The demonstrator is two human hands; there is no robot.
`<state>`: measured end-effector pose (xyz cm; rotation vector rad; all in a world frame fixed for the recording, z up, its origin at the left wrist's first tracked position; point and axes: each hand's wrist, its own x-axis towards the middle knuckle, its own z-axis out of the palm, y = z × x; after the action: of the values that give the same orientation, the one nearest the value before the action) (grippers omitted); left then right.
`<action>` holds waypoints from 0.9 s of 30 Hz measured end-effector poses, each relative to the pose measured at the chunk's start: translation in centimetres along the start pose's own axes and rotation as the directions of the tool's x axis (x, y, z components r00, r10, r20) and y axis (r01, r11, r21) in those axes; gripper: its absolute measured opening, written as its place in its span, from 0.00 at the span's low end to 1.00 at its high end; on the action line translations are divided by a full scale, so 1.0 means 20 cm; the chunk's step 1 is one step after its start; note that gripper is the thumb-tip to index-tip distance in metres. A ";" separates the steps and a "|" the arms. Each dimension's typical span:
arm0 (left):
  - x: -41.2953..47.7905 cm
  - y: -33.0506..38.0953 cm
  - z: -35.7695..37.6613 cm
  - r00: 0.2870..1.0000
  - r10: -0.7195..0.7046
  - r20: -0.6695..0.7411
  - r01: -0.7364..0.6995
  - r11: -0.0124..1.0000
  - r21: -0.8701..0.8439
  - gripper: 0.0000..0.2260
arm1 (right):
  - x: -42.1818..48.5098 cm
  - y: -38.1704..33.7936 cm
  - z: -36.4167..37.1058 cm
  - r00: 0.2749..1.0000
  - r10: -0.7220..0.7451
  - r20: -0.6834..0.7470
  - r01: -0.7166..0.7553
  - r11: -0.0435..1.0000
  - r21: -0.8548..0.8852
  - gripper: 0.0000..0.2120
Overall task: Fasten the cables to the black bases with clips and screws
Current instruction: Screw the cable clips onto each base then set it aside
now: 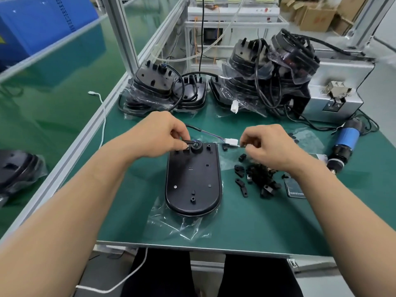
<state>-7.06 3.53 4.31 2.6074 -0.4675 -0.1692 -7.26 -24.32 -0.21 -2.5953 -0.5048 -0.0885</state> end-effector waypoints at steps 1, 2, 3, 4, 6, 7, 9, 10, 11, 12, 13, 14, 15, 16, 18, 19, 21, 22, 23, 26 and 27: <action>0.00 0.00 0.00 1.000 0.002 -0.002 -0.002 1.000 0.003 0.06 | 0.00 0.00 0.00 1.000 0.006 -0.021 -0.005 0.999 0.035 0.06; 0.00 -0.01 0.00 1.000 0.004 -0.003 -0.004 1.000 0.005 0.06 | 0.01 0.00 0.00 0.999 0.010 -0.042 -0.007 0.998 0.063 0.06; 0.00 -0.01 0.00 1.000 0.006 -0.002 -0.006 1.000 0.005 0.06 | 0.02 -0.01 0.00 0.998 0.009 -0.064 -0.004 0.997 0.077 0.06; 0.00 -0.01 0.00 1.000 0.009 -0.001 -0.009 1.000 0.007 0.06 | 0.03 -0.01 0.00 0.997 0.002 -0.083 0.005 0.997 0.077 0.06; 0.01 -0.01 0.00 1.000 0.014 0.001 -0.014 1.000 0.006 0.05 | 0.05 -0.04 -0.01 0.994 -0.037 -0.098 0.042 0.998 0.050 0.04; 0.01 -0.01 0.00 1.000 0.015 0.003 -0.015 1.000 0.001 0.05 | 0.06 -0.05 -0.01 0.994 -0.060 -0.094 0.064 0.997 0.034 0.03; 0.01 -0.01 0.00 1.000 0.017 0.014 -0.017 1.000 -0.016 0.05 | 0.09 -0.08 -0.01 0.993 -0.098 -0.073 0.099 0.995 0.015 0.03; 0.01 -0.01 0.00 1.000 0.020 0.023 -0.019 0.999 -0.029 0.05 | 0.11 -0.10 -0.01 0.992 -0.113 -0.061 0.114 0.993 0.010 0.03; 0.01 -0.01 -0.01 0.999 0.024 0.034 -0.023 0.999 -0.043 0.06 | 0.12 -0.12 -0.01 0.990 -0.130 -0.049 0.131 0.991 0.006 0.03; 0.01 -0.01 -0.01 0.999 0.030 0.044 -0.027 0.998 -0.057 0.06 | 0.13 -0.13 -0.01 0.988 -0.152 -0.039 0.152 0.988 0.006 0.04; 0.01 -0.01 -0.01 0.998 0.036 0.051 -0.032 0.997 -0.071 0.06 | 0.15 -0.15 0.00 0.983 -0.180 -0.035 0.180 0.984 0.010 0.05; 0.01 -0.02 -0.01 0.998 0.041 0.055 -0.036 0.996 -0.083 0.06 | 0.16 -0.18 0.00 0.976 -0.215 -0.041 0.216 0.976 0.016 0.07; 0.01 -0.02 -0.01 0.997 0.047 0.057 -0.042 0.995 -0.092 0.07 | 0.18 -0.21 0.01 0.965 -0.257 -0.053 0.258 0.966 0.021 0.08; 0.01 -0.02 -0.01 0.997 0.056 0.056 -0.050 0.994 -0.096 0.07 | 0.20 -0.24 0.01 0.950 -0.304 -0.068 0.306 0.952 0.022 0.08; 0.01 -0.01 -0.01 0.996 0.077 0.051 -0.072 0.993 -0.088 0.08 | 0.25 -0.31 0.03 0.917 -0.393 -0.071 0.394 0.919 -0.002 0.09; 0.02 -0.01 -0.01 0.995 0.085 0.049 -0.081 0.994 -0.078 0.08 | 0.27 -0.34 0.04 0.902 -0.428 -0.051 0.428 0.904 -0.019 0.10; 0.02 -0.01 0.00 0.995 0.091 0.039 -0.089 0.995 -0.055 0.07 | 0.31 -0.38 0.07 0.878 -0.479 0.011 0.479 0.877 -0.040 0.11; 0.02 -0.01 0.00 0.996 0.088 0.028 -0.087 0.995 -0.046 0.06 | 0.32 -0.38 0.09 0.867 -0.498 0.038 0.499 0.866 -0.041 0.11; 0.02 -0.02 0.01 0.997 0.083 0.007 -0.082 0.996 -0.046 0.04 | 0.32 -0.38 0.10 0.859 -0.510 0.053 0.512 0.859 -0.031 0.11; 0.02 -0.04 0.02 0.993 0.056 -0.100 -0.064 0.995 -0.076 0.05 | 0.31 -0.34 0.11 0.869 -0.491 0.063 0.489 0.871 0.041 0.15; 0.02 -0.04 0.02 0.991 0.047 -0.123 -0.058 0.995 -0.085 0.05 | 0.31 -0.33 0.11 0.870 -0.488 0.068 0.484 0.873 0.066 0.16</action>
<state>-6.55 3.95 3.60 2.4986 -0.4740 -0.0146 -4.06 -15.82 1.72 -2.3719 -1.1706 -0.1356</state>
